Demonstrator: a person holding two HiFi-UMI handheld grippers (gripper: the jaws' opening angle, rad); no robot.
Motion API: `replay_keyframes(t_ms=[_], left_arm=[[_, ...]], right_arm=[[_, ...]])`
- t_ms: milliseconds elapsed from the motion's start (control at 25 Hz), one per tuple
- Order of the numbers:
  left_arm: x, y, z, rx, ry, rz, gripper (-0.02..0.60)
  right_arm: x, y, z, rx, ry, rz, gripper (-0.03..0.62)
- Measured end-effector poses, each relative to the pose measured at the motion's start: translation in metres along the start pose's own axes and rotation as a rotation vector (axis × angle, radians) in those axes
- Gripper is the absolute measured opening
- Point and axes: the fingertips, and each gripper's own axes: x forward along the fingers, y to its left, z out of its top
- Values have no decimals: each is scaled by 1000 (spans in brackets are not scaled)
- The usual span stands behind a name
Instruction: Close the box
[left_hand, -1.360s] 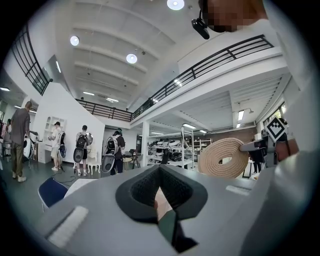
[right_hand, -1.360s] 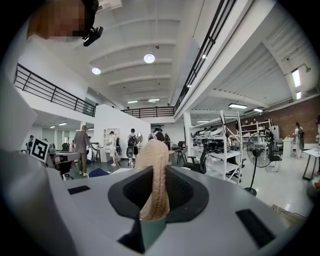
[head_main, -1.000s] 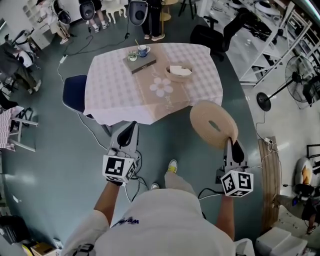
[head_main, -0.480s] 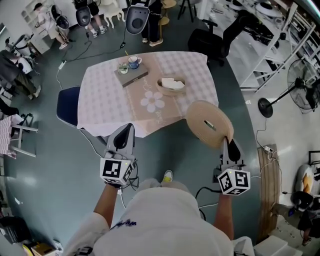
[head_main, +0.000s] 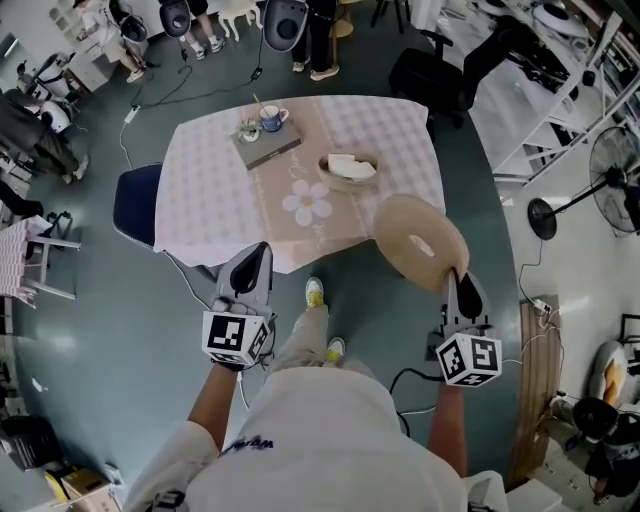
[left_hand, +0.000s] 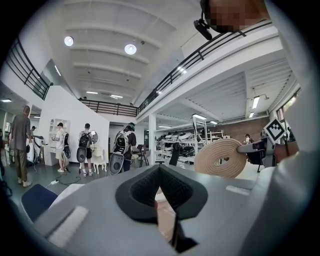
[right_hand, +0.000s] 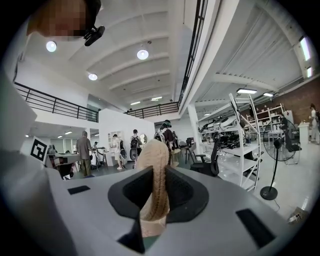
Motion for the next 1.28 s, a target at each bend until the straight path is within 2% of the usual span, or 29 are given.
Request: replay_keyframes(t_ms=[400,480,600,680,880,1120,1280], left_arm=[[67,26,-3,-22,-12,-7,2],[82,38,-1,-27,-12,0,2],[104,56,3,-31,-6,6,2],[118,69,1,-35,6,5,2],[164,101,0,-50,20,-6,2],[215,120,-6,-45,30,-48,2],[237,130,-14,-70,36,-67,2]], right_arm=[[61,-19,5,-1,15,-19,66],[82,-21,7,51,18,-13,66],[114,-26,8,188,23,-2,65],[132,-27,9,218,32,-5,64],[182,-26,19,204,48,-15,65],[229,-25,21,214,87,-25,64],[253,-25,20,229,109,-30,64]])
